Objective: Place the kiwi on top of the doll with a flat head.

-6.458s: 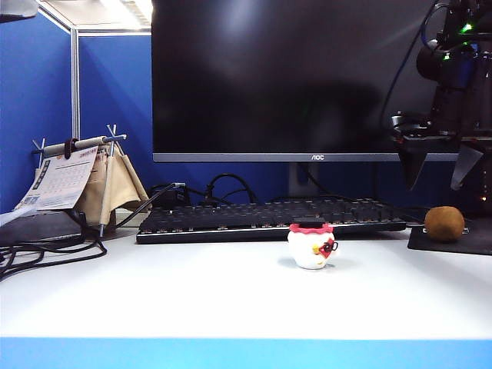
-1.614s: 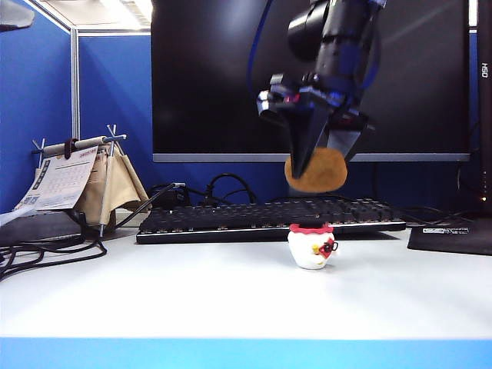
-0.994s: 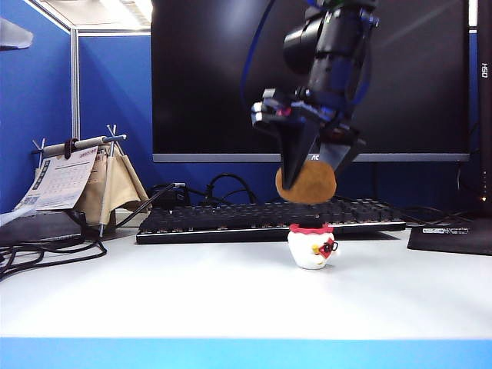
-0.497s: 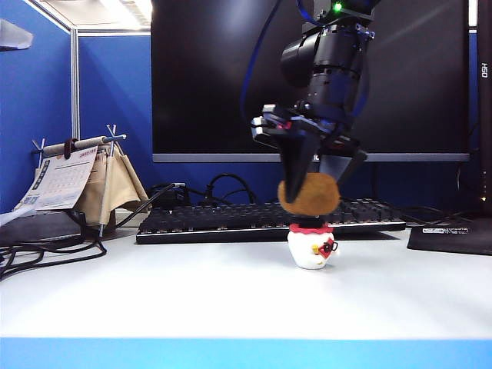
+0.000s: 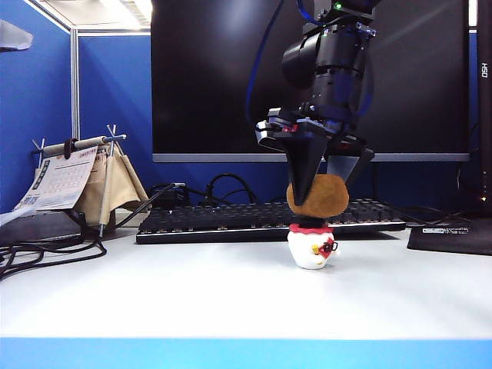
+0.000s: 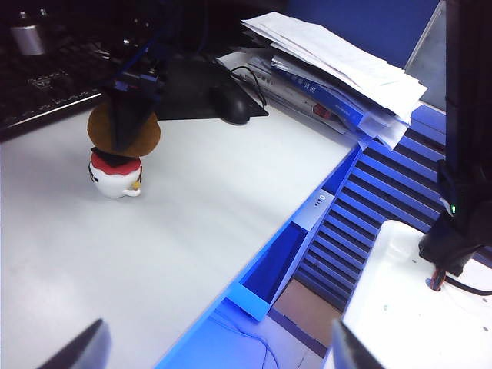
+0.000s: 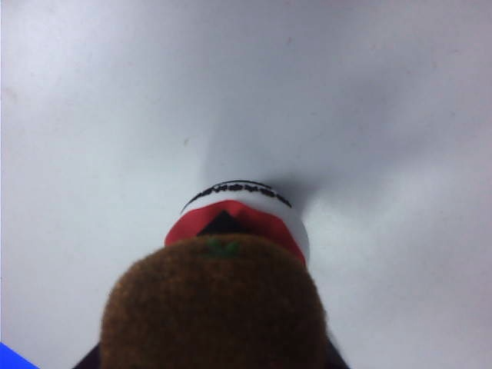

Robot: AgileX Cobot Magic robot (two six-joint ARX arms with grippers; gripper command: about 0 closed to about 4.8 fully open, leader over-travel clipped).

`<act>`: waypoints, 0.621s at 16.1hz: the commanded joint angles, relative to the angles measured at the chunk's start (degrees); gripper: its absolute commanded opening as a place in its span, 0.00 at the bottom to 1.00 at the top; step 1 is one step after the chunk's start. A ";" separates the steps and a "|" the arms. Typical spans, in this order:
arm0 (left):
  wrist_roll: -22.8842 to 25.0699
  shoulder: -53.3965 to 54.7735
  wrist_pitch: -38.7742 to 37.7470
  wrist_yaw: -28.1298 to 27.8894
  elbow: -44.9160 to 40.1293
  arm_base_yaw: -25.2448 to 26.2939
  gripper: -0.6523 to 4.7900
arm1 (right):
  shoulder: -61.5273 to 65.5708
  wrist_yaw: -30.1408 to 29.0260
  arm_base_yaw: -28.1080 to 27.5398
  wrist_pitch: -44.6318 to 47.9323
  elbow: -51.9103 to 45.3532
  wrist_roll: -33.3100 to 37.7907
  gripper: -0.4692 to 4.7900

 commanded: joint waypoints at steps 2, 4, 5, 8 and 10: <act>0.20 0.04 0.48 -0.13 0.13 0.02 0.81 | 0.02 -0.46 0.09 0.44 0.22 -0.24 0.47; 0.20 0.04 0.46 -0.11 0.13 0.02 0.81 | 0.02 -0.46 0.09 0.50 0.22 -0.24 0.47; 0.20 0.04 0.46 -0.11 0.13 0.02 0.81 | 0.02 -0.44 0.09 0.50 0.22 -0.24 0.47; 0.20 0.04 0.48 -0.13 0.13 0.02 0.81 | 0.02 -1.27 0.09 0.28 0.22 -0.24 0.48; 0.20 0.04 0.48 -0.13 0.13 0.02 0.81 | 0.02 -2.54 0.09 0.11 0.22 -0.22 0.51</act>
